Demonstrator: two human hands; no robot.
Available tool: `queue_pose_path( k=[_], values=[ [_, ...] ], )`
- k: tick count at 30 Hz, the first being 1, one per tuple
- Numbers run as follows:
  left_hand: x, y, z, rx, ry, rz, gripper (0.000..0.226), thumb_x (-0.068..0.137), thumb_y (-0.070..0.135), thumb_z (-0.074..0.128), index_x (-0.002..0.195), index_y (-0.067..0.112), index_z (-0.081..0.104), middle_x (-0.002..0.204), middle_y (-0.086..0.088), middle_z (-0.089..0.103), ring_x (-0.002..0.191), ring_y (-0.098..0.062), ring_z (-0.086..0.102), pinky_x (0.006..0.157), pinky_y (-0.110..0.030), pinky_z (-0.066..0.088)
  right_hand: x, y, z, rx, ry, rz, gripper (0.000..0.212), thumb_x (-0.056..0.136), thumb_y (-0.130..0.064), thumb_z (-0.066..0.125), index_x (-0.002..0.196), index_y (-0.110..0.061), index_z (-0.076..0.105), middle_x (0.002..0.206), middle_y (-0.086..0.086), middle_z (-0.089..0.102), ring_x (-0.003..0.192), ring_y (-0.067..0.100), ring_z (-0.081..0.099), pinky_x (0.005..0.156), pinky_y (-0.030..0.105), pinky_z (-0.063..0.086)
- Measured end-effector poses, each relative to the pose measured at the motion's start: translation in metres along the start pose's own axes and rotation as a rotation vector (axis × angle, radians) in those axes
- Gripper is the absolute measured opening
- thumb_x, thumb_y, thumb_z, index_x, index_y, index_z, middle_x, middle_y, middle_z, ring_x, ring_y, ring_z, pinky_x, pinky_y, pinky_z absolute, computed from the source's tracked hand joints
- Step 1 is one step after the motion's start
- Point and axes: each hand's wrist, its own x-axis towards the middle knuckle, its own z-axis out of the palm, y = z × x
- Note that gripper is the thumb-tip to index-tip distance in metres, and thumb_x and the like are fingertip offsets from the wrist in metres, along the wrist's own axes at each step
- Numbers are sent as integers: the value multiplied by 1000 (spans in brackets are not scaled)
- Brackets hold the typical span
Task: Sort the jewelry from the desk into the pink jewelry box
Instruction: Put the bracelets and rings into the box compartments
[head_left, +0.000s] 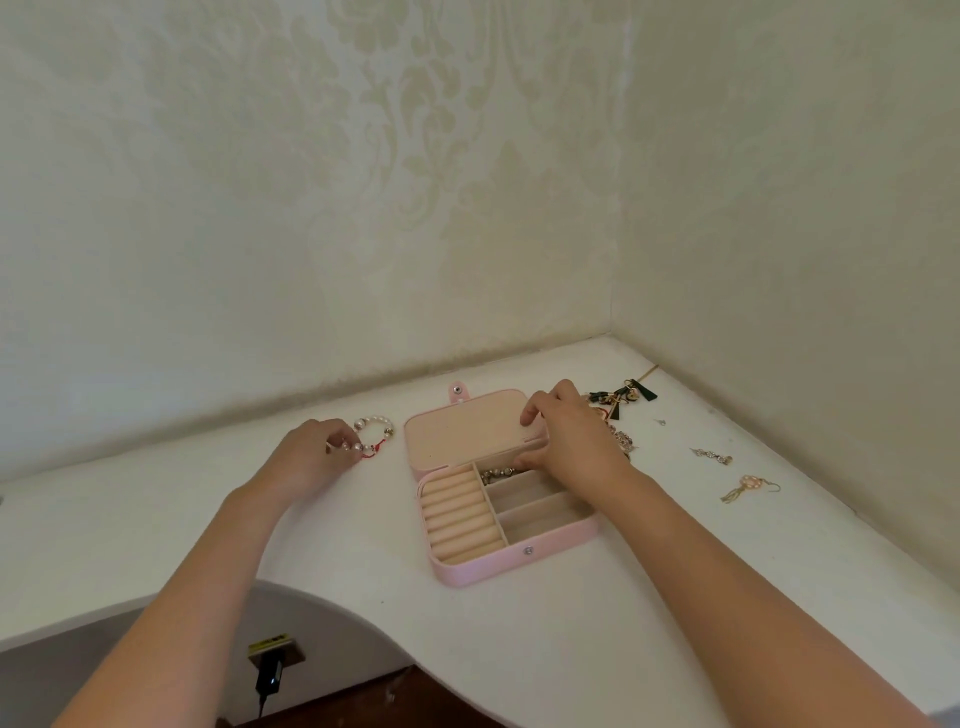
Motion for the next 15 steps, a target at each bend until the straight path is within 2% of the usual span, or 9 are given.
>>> queue_pose_path(
  k=[1,3,5,8,10,12,15],
  values=[
    [3,0,1,-4,-4,-10,7,83,27,68,81,22,64,97,-7,63,83,-21,56,64,-27,37,-1,1,2,-16,6,-1,49,71,-31,80,112,-18,56,112,-1,39,96,19,50,75,26,39],
    [8,5,2,49,-19,-26,13,85,30,66,86,17,65,103,-7,59,98,-27,54,72,-29,38,-2,4,4,-8,-1,4,53,76,-36,75,120,-18,53,120,0,40,102,20,51,78,26,39],
    [8,16,1,48,-4,13,19,88,32,63,92,13,66,109,-9,56,109,-29,50,82,-31,38,-3,6,2,86,-1,24,46,80,-38,70,119,-19,55,118,-2,43,100,17,51,81,27,40],
    [-2,50,-12,-133,97,156,17,93,29,55,91,13,59,97,-5,60,96,-19,54,73,-28,35,-3,5,-6,234,68,-13,25,87,-32,63,109,-20,62,107,-5,54,80,7,50,76,24,40],
    [-16,79,-22,-467,125,200,9,95,21,54,91,13,55,89,-3,62,82,-14,57,69,-21,43,-4,1,-15,336,111,-63,18,90,-28,61,106,-21,64,101,-7,59,69,3,49,70,18,41],
    [-33,107,-30,-821,82,241,5,95,11,53,91,11,55,83,-5,66,73,-12,62,68,-20,53,-7,-7,-25,460,118,-106,20,88,-29,64,108,-25,64,102,-10,61,67,5,51,67,12,42],
    [-53,136,-33,-947,-13,336,4,91,7,55,94,6,59,67,4,66,63,-8,62,66,-21,56,-11,-19,-39,699,34,-139,41,77,-35,75,115,-30,62,106,-13,63,69,7,54,65,14,45]
  ],
)
